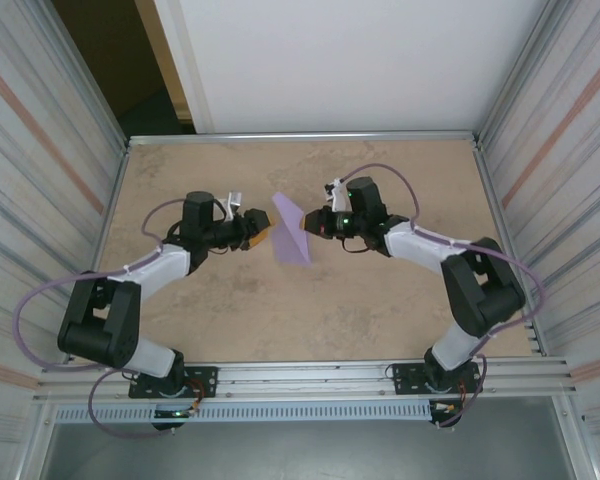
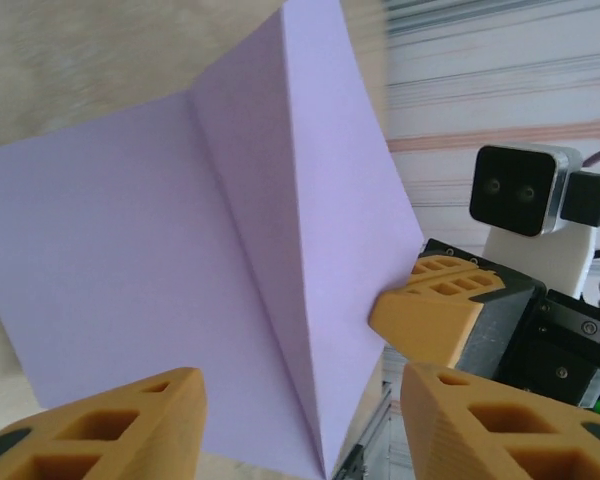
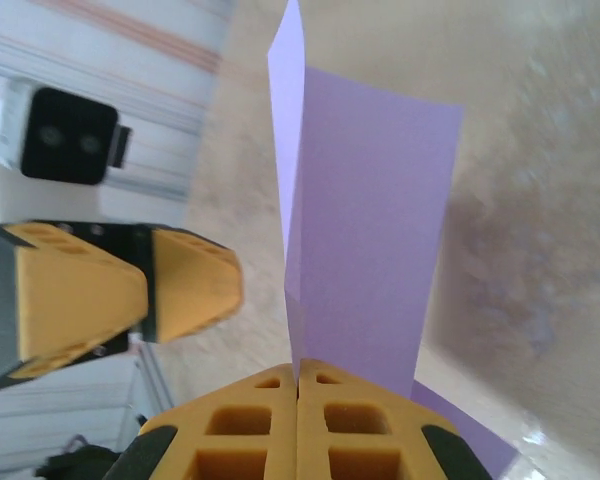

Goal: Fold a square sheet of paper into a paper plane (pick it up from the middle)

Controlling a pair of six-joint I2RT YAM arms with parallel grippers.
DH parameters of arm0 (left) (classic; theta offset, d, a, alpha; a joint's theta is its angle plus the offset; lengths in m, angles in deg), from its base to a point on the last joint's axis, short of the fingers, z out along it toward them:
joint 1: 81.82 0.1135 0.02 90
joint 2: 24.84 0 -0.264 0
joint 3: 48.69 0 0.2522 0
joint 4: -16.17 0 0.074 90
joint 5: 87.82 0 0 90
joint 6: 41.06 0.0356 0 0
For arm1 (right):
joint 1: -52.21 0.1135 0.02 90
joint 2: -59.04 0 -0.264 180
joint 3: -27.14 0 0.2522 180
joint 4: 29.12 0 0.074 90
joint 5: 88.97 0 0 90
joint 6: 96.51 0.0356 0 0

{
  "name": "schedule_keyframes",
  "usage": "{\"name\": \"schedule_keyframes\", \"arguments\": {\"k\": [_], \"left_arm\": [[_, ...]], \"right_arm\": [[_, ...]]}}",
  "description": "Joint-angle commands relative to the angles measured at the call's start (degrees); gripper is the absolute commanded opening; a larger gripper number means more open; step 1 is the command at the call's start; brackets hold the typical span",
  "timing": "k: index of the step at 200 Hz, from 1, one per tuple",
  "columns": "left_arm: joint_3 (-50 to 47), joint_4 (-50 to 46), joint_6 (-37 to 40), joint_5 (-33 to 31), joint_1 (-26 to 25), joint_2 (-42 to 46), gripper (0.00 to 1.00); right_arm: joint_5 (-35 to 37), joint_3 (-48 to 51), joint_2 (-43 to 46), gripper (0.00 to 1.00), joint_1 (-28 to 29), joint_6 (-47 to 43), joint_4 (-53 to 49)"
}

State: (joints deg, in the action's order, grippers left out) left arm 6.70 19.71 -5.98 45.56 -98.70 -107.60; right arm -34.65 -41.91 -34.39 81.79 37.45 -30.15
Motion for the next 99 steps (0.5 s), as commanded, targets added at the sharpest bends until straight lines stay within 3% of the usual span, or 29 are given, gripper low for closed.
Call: {"name": "schedule_keyframes", "arguments": {"k": [1, 43, 99], "left_arm": [[-0.04, 7.9, -1.52, 3.68, -1.63, 2.81, 0.61], [4.28, 10.14, -0.04, 5.34, -5.78, 0.94, 0.62], [7.66, 15.3, -1.14, 7.44, -8.75, -3.44, 0.54]], "right_arm": [[1.71, 1.89, 4.51, 0.02, -0.45, 6.43, 4.28], [2.6, 3.99, 9.14, 0.03, -0.39, 12.57, 9.12], [2.61, 5.46, 12.35, 0.03, -0.51, 15.13, 10.54]]}}
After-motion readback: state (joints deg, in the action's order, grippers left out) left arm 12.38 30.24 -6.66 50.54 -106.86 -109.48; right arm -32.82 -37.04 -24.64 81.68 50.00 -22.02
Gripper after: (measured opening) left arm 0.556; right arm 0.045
